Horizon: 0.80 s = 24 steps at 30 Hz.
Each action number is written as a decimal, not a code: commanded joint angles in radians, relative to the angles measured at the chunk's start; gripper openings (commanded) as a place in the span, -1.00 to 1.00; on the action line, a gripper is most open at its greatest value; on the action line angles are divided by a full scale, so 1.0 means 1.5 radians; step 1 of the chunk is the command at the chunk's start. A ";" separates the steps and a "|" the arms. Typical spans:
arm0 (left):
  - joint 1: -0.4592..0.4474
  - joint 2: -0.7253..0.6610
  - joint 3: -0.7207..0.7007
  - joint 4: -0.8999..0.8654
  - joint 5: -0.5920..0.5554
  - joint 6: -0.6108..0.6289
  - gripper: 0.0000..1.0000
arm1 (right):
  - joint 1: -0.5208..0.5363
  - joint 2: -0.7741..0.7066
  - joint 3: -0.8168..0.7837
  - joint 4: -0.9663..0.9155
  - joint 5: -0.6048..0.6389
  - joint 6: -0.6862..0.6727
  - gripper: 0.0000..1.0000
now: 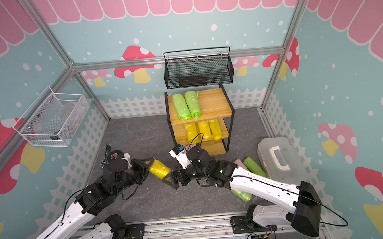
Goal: Sort the rolls of trash bags by color and place them on the shelf
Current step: Pick up the roll of trash bags from the center of the board.
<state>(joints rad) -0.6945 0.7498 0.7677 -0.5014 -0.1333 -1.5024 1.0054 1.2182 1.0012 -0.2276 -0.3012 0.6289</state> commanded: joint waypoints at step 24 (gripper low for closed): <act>-0.005 -0.038 -0.038 0.049 -0.009 -0.033 -1.00 | 0.032 0.065 0.024 0.059 0.074 0.050 -0.10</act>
<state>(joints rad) -0.6960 0.7204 0.7162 -0.4732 -0.1463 -1.5341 1.0554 1.2976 1.0409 -0.1631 -0.2237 0.6815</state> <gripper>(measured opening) 0.264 0.485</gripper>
